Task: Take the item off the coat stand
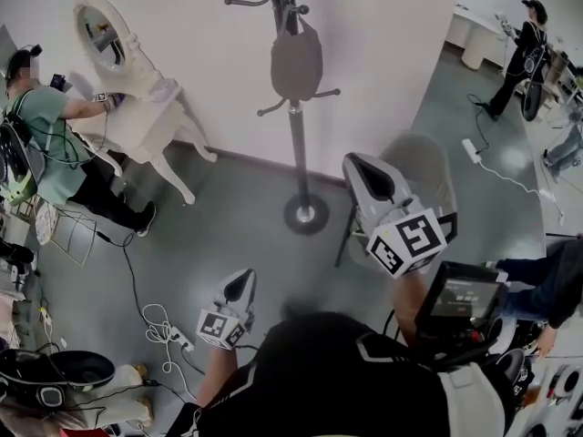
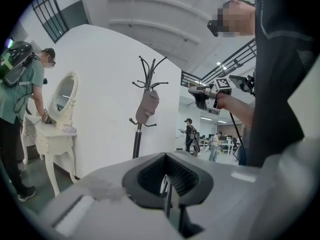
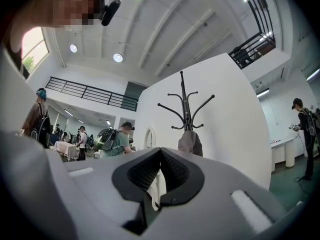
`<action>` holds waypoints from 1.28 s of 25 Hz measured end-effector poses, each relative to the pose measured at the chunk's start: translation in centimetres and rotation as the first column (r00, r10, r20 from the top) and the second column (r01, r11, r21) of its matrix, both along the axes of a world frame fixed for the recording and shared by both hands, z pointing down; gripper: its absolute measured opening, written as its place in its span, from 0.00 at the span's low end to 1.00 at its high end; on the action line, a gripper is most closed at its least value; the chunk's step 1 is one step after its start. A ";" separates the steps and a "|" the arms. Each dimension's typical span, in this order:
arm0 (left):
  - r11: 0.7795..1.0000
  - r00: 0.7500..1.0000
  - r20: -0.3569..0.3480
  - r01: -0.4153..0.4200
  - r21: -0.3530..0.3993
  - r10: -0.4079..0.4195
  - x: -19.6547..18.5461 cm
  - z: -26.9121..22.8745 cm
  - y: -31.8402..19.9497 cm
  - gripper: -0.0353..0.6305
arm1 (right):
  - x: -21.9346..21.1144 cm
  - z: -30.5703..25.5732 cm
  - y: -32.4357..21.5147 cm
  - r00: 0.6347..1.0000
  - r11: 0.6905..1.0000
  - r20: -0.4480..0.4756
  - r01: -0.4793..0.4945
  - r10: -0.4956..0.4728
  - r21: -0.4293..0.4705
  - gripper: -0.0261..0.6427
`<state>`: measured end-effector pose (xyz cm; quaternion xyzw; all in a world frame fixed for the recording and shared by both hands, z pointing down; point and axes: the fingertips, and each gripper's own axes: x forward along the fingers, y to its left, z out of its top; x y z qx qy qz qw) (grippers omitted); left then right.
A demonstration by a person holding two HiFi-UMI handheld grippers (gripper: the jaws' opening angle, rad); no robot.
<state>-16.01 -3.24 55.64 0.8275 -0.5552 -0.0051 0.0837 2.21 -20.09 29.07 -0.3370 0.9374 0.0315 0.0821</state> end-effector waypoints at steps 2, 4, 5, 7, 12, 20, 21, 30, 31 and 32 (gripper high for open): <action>1.000 1.000 0.000 -0.006 0.000 0.006 -0.7 0.4 -0.4 0.09 | -0.8 0.1 -0.3 1.000 1.000 -0.003 -0.003 0.003 0.002 0.05; 1.000 1.000 0.007 -0.012 0.006 0.012 -1.4 0.6 -0.7 0.09 | -1.5 0.2 -0.5 1.000 1.000 -0.009 -0.007 0.007 0.004 0.05; 1.000 1.000 0.011 -0.016 0.011 0.016 -1.8 0.7 -0.8 0.09 | -1.8 0.2 -0.7 1.000 1.000 -0.010 -0.013 0.013 0.005 0.05; 1.000 1.000 0.011 -0.024 0.020 0.024 -2.7 0.5 -1.1 0.09 | -2.3 0.0 -1.0 1.000 0.999 -0.002 -0.030 0.030 0.009 0.05; 0.998 0.998 0.020 -0.060 0.014 0.060 -4.6 0.6 -2.0 0.09 | -3.9 -0.1 -1.7 0.998 0.998 -0.001 -0.067 0.067 0.014 0.05; 0.995 0.995 0.009 -0.100 0.018 0.100 -6.5 0.9 -2.9 0.09 | -5.0 0.1 -2.2 0.992 0.992 -0.006 -0.125 0.125 0.015 0.06; 0.995 0.995 0.005 -0.101 0.013 0.101 -6.5 1.1 -3.1 0.09 | -5.1 0.0 -2.4 0.992 0.992 -0.009 -0.127 0.127 0.013 0.06; 0.997 0.997 0.000 -0.071 0.012 0.071 -6.4 0.3 -6.4 0.09 | -5.1 0.0 -5.5 0.994 0.994 -0.015 -0.110 0.111 0.014 0.26; 0.998 0.998 0.000 -0.067 0.012 0.067 -6.3 0.3 -6.8 0.09 | -5.1 -0.1 -6.0 0.994 0.994 -0.013 -0.106 0.106 0.014 0.29; 0.998 0.998 0.001 -0.068 0.013 0.068 -6.1 0.2 -7.2 0.09 | -5.1 -0.3 -6.6 0.994 0.994 -0.008 -0.105 0.105 0.015 0.30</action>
